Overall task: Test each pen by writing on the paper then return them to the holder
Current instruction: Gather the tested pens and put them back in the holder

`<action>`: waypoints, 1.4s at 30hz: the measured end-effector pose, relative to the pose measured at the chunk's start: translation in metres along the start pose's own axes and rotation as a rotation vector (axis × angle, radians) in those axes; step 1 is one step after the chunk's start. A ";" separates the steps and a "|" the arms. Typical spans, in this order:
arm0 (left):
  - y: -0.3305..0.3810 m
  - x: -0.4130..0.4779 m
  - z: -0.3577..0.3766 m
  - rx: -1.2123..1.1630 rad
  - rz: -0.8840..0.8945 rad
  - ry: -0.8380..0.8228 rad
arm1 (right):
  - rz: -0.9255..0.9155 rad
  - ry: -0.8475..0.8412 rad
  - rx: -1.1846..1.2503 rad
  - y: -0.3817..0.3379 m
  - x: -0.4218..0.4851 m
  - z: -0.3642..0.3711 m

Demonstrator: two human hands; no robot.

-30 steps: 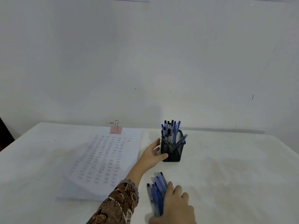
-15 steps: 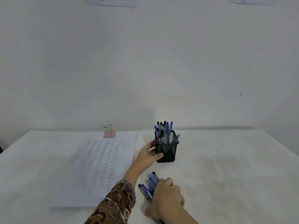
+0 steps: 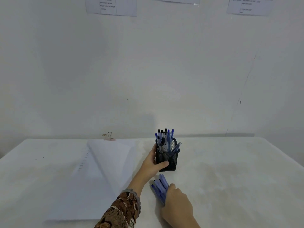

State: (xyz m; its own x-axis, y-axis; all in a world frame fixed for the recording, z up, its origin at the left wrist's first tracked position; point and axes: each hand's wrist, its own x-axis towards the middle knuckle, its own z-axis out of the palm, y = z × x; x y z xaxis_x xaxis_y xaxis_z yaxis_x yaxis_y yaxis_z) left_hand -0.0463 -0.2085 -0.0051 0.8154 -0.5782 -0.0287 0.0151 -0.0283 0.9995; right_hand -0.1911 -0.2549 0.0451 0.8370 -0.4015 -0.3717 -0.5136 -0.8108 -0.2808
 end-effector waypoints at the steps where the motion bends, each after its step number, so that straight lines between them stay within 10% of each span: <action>1: -0.001 0.001 0.001 0.008 0.009 0.005 | -0.002 -0.026 0.003 0.000 -0.002 -0.003; 8: 0.000 0.006 0.007 0.032 0.043 0.085 | -0.234 0.002 0.262 0.021 0.007 -0.012; 13: 0.001 0.007 0.012 0.028 0.109 0.161 | -0.140 -0.063 1.018 0.055 0.021 -0.041; 19: -0.004 0.015 0.014 0.103 0.143 0.184 | -0.345 0.383 1.519 0.052 0.038 -0.102; 27: -0.006 0.015 0.013 0.137 0.135 0.199 | -0.554 0.647 1.419 -0.005 0.097 -0.135; 42: -0.004 0.013 0.014 0.108 0.164 0.195 | -0.569 0.616 1.185 0.006 0.104 -0.088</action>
State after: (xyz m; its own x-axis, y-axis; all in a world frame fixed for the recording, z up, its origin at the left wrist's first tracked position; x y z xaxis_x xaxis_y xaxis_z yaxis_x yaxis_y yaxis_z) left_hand -0.0440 -0.2273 -0.0099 0.8982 -0.4141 0.1471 -0.1794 -0.0399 0.9830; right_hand -0.0906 -0.3391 0.0825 0.7668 -0.5148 0.3835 0.3136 -0.2208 -0.9235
